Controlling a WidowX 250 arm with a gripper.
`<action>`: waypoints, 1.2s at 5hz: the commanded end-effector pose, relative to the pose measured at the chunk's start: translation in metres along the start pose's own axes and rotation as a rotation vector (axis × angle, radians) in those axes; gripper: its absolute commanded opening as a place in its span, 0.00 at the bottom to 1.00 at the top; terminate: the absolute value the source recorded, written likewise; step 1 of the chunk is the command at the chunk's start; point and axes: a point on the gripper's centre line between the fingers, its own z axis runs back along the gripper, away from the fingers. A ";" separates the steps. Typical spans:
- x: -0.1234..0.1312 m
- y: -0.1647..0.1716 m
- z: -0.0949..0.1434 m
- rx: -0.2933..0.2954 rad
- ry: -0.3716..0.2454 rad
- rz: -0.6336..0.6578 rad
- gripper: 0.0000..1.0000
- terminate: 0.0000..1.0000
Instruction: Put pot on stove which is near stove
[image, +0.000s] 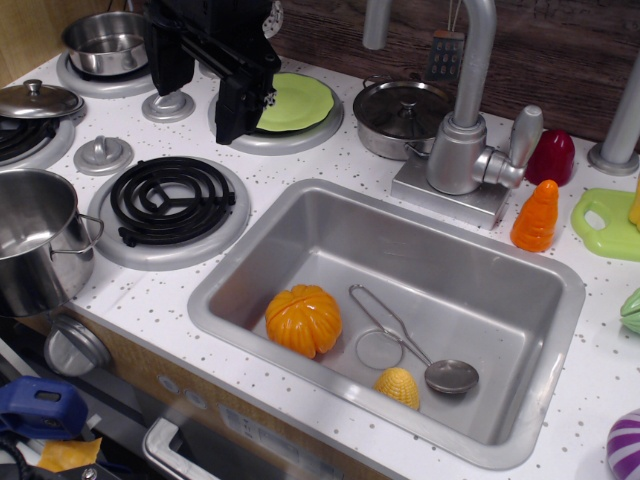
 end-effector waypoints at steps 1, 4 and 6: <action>0.000 0.000 0.000 0.000 0.000 0.000 1.00 0.00; -0.045 0.034 0.001 0.071 -0.060 -0.009 1.00 0.00; -0.092 0.044 -0.016 0.019 -0.056 -0.018 1.00 0.00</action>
